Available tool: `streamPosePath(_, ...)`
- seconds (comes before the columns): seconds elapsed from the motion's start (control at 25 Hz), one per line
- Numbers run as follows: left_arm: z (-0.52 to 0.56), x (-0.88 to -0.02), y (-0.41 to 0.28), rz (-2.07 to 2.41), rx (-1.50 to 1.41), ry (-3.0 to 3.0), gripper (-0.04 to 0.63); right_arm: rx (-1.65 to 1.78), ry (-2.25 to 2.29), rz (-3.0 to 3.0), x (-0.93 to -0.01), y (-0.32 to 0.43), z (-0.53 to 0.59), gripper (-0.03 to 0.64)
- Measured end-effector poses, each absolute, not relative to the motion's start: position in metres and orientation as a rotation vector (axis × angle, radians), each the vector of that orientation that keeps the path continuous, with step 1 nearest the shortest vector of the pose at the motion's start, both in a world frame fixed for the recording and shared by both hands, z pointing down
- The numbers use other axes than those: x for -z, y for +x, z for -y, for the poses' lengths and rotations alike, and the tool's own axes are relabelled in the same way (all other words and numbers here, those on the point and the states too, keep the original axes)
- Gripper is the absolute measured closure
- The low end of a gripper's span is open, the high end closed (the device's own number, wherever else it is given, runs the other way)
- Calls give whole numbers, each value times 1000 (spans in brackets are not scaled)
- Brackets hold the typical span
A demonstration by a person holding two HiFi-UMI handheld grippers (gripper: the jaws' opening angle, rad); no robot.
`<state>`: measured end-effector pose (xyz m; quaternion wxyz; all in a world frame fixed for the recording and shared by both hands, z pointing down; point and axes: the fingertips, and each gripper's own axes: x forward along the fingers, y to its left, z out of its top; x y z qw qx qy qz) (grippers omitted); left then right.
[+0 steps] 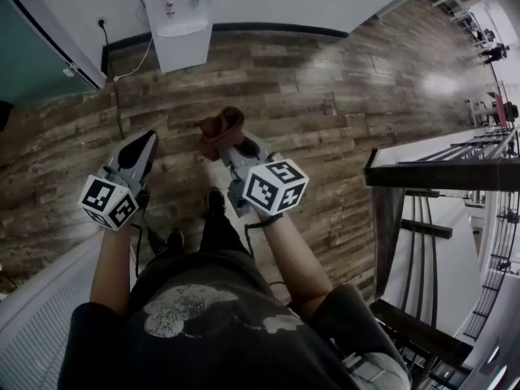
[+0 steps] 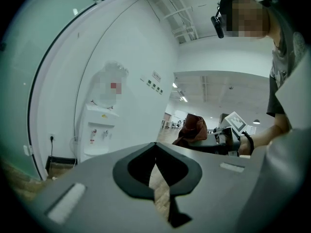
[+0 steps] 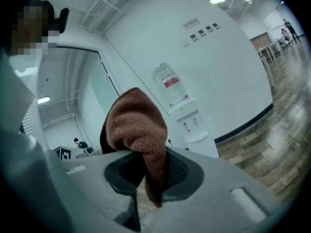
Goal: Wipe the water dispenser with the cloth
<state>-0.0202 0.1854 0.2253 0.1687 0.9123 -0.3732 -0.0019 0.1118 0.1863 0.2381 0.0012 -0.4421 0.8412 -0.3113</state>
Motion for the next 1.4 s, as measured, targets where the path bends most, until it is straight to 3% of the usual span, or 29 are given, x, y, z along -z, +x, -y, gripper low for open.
streamPosePath(0.4, -289, -223, -93, 974, 41, 2642, 578, 941, -1520, -2473, -226, 39, -290, 555)
streamPosePath(1.4, -386, -186, -67, 843, 32, 2732, 578, 939, -1632, -2549, -226, 58, -397, 560)
